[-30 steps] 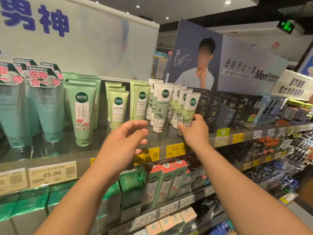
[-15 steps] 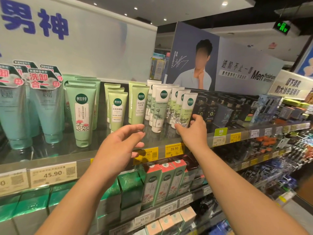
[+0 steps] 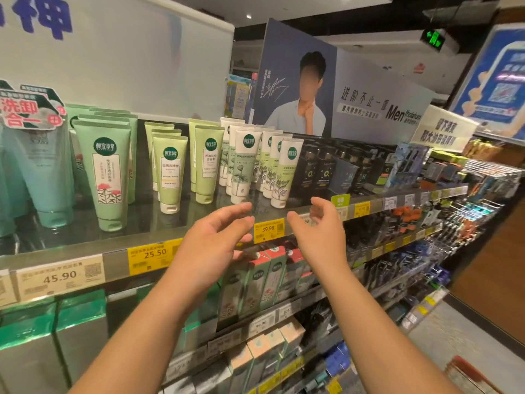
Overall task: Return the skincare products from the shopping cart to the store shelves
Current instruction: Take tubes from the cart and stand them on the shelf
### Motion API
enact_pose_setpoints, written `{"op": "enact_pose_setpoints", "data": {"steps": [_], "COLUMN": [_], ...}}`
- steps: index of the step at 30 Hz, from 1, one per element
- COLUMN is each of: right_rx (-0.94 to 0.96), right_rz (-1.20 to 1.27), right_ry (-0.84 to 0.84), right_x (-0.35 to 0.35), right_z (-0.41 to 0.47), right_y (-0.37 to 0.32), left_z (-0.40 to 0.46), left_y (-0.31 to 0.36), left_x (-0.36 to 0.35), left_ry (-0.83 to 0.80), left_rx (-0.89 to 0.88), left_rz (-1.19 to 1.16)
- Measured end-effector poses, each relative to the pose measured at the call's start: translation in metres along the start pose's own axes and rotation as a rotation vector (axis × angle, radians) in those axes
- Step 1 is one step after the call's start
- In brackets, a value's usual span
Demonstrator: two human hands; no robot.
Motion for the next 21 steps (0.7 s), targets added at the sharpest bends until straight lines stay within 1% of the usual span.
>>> {"op": "enact_pose_setpoints", "data": {"steps": [4,6,11,15,18,21], "right_rx": [-0.057,-0.054,-0.106,-0.188,-0.269,-0.348], "right_rz": [0.07,0.104,0.077,0.05,0.063,0.045], "right_ry": [-0.034,-0.041,-0.074,-0.05,-0.045,0.008], "right_x": [0.013,0.019,0.041,0.066,0.085,0.109], "right_z": [-0.027,-0.039,-0.07,-0.095,-0.116,-0.133], "right_y": [0.016,0.022,0.041,0.067,0.095,0.127], "left_z": [-0.009,-0.015,-0.026,-0.037,-0.05,-0.068], "left_y": [-0.009,-0.014,-0.029,-0.046,-0.063,-0.083], "left_x": [-0.013,-0.021,-0.046,-0.075,-0.104,-0.139], "left_ry": [-0.033,-0.054,-0.147,-0.229,-0.289,-0.381], "left_rx": [0.014,0.02,0.051,0.075,0.142,0.209], "left_rz": [-0.013,-0.021,-0.014,-0.021,-0.053,-0.048]}}
Point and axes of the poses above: each hand's wrist, its own z-axis towards the middle knuckle, its own x-axis out of the back of the hand, y = z × x, the point moved 5 cm from there along z, towards the middle knuckle, and after that the axes turned 12 degrees about -x, right-handed, at the moved point
